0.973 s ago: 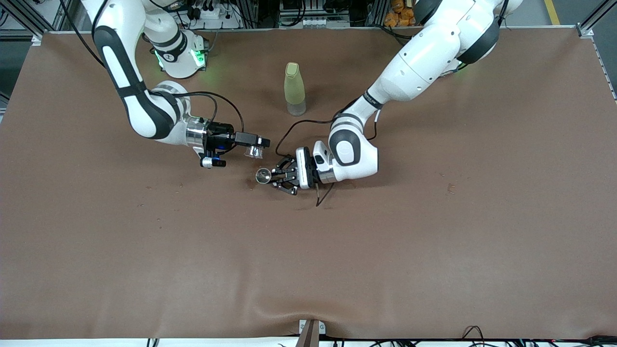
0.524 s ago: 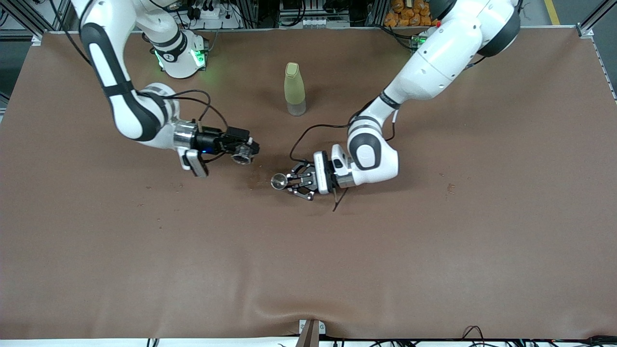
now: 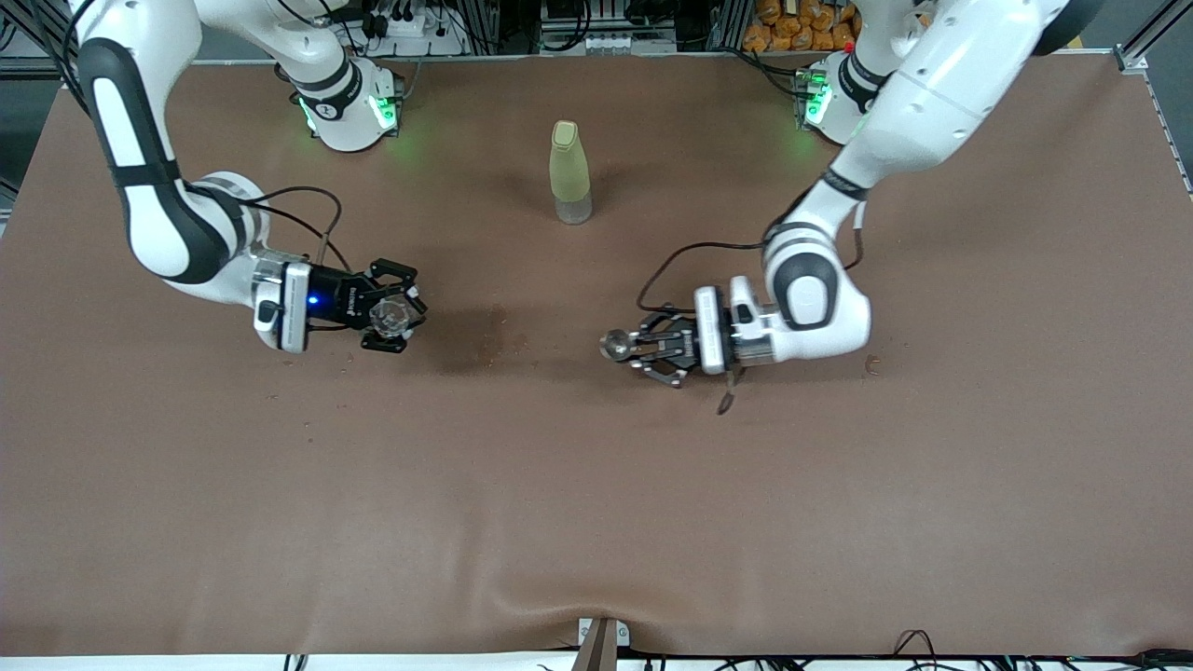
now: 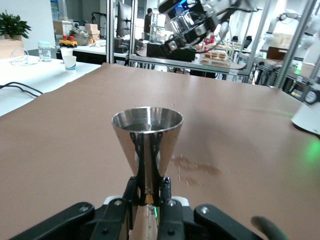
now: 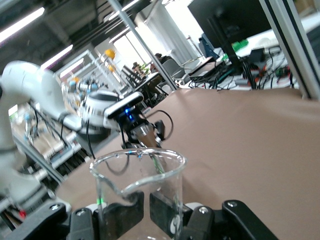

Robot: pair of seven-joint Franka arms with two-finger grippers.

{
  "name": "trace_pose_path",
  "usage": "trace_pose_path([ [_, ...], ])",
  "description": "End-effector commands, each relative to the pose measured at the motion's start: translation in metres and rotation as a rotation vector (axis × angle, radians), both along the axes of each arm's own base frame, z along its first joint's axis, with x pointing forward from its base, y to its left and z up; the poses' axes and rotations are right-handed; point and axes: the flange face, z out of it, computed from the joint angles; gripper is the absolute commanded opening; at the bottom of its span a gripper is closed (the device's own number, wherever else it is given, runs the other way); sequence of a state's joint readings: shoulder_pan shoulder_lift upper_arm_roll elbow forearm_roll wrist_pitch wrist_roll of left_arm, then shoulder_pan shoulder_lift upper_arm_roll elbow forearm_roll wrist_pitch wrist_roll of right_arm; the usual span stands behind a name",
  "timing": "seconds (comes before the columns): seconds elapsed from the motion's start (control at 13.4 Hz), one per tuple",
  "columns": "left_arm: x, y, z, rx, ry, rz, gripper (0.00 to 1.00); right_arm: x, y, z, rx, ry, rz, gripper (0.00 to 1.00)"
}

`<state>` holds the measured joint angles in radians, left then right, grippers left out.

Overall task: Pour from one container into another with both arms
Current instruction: 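Tilt the beaker upright and lower both grippers back to their spots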

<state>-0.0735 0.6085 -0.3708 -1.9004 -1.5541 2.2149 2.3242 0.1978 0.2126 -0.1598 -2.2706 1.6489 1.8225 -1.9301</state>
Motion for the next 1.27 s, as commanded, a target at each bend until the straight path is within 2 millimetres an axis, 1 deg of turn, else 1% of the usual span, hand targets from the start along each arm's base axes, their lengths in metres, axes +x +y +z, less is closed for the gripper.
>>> trace_pose_path([
  [0.0, -0.016, 0.069, 0.015, 0.000, 0.000, -0.030, 0.00, 0.006, -0.035, 0.014, -0.017, -0.161, 0.051, 0.00],
  [0.15, -0.014, 0.125, 0.014, -0.018, 0.001, -0.064, 0.00, 0.011, -0.067, 0.018, -0.067, -0.273, 0.084, 0.00],
  [0.22, -0.014, 0.153, 0.011, -0.024, 0.002, -0.086, 0.00, 0.011, -0.087, 0.019, -0.081, -0.310, 0.096, 0.00],
  [0.37, -0.019, 0.212, -0.005, -0.021, -0.006, -0.128, 0.00, 0.011, -0.120, 0.018, -0.081, -0.375, 0.130, 0.00],
  [0.45, -0.021, 0.235, -0.010, -0.025, -0.015, -0.130, 0.00, 0.012, -0.135, 0.017, -0.084, -0.418, 0.142, 0.00],
  [0.52, -0.025, 0.255, -0.017, -0.032, -0.017, -0.127, 0.00, 0.013, -0.147, 0.013, -0.087, -0.466, 0.154, 0.00],
  [0.67, -0.034, 0.296, -0.034, -0.033, -0.006, -0.112, 0.00, 0.017, -0.159, -0.002, -0.078, -0.546, 0.166, 0.00],
  [0.82, -0.039, 0.326, -0.049, -0.020, -0.007, -0.109, 0.00, 0.021, -0.165, -0.025, -0.053, -0.593, 0.182, 0.00],
  [0.9, -0.043, 0.342, -0.057, -0.015, -0.004, -0.102, 0.00, 0.027, -0.167, -0.033, -0.055, -0.625, 0.190, 0.00],
  [0.97, -0.042, 0.350, -0.062, -0.017, -0.015, -0.099, 0.00, 0.031, -0.170, -0.043, -0.053, -0.637, 0.195, 0.00],
  [1.12, -0.042, 0.359, -0.080, -0.035, -0.057, -0.095, 0.00, 0.036, -0.171, -0.064, -0.055, -0.657, 0.206, 0.00],
  [1.2, -0.042, 0.367, -0.084, -0.040, -0.071, -0.082, 0.00, 0.041, -0.172, -0.075, -0.058, -0.671, 0.212, 0.00],
])
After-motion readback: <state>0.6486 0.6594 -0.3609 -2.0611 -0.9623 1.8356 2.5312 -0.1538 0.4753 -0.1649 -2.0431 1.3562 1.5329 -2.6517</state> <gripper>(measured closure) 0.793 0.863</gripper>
